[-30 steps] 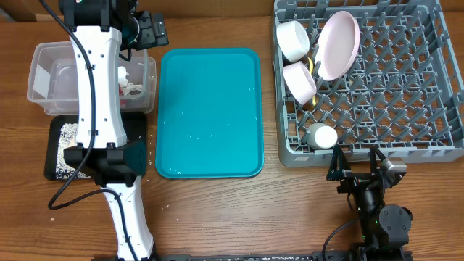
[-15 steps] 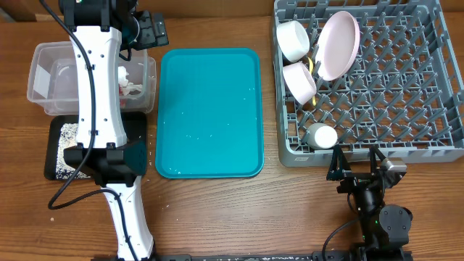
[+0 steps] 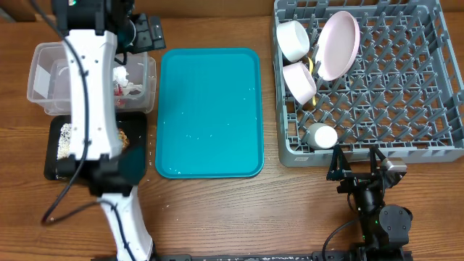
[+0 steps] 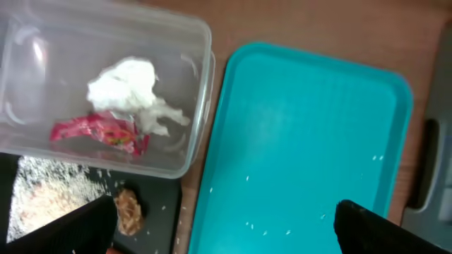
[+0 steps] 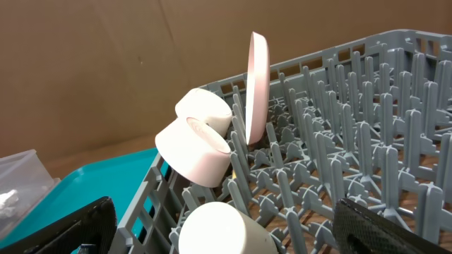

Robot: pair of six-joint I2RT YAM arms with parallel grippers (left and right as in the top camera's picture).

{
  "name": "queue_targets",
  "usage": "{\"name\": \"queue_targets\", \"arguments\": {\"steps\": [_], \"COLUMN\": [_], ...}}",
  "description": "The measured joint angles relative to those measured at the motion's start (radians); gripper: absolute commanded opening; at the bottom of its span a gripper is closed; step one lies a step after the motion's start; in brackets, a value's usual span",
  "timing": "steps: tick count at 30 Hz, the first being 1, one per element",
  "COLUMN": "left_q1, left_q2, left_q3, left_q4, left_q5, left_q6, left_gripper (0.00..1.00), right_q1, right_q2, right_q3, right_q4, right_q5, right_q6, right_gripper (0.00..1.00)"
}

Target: Sort waste into correct bins and load items into the dishwasher

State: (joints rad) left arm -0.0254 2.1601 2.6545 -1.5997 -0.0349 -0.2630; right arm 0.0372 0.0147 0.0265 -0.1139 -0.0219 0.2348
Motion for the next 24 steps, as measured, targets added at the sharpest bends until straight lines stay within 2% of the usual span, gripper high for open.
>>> {"name": "queue_targets", "arguments": {"steps": [3,5,9,10,15,19,24], "left_q1": [0.000,0.000,0.000,0.000,0.000,0.000,0.000], "left_q2": [-0.166,-0.309,-0.635,-0.670,-0.967,-1.160,-1.412], "left_q3": [-0.190,-0.354,-0.772,-0.818,-1.297,-1.663,-2.018], "left_q4": [0.172,0.340,0.703,0.737,1.054,1.257,1.469], "left_q5": [-0.003,0.003,0.063,0.071,0.157,0.183,0.193], "left_q6": [0.007,0.029,0.152,0.169,0.311,0.357,0.375], "left_gripper": [1.00,1.00,1.00,1.00,1.00,1.00,1.00], "right_q1": [0.000,0.000,0.000,0.000,-0.001,-0.003,-0.003], "right_q2": [0.000,0.000,0.000,0.000,0.000,0.000,0.000], "right_q3": [0.000,0.000,0.000,0.000,-0.001,-0.001,-0.001], "right_q4": [0.000,0.000,0.000,0.001,0.001,0.001,0.002], "right_q5": [0.000,0.000,0.000,0.000,0.000,0.000,0.000], "right_q6": [0.000,0.000,0.000,0.000,0.000,0.000,0.000], "right_gripper": [1.00,1.00,1.00,1.00,1.00,1.00,1.00]}}
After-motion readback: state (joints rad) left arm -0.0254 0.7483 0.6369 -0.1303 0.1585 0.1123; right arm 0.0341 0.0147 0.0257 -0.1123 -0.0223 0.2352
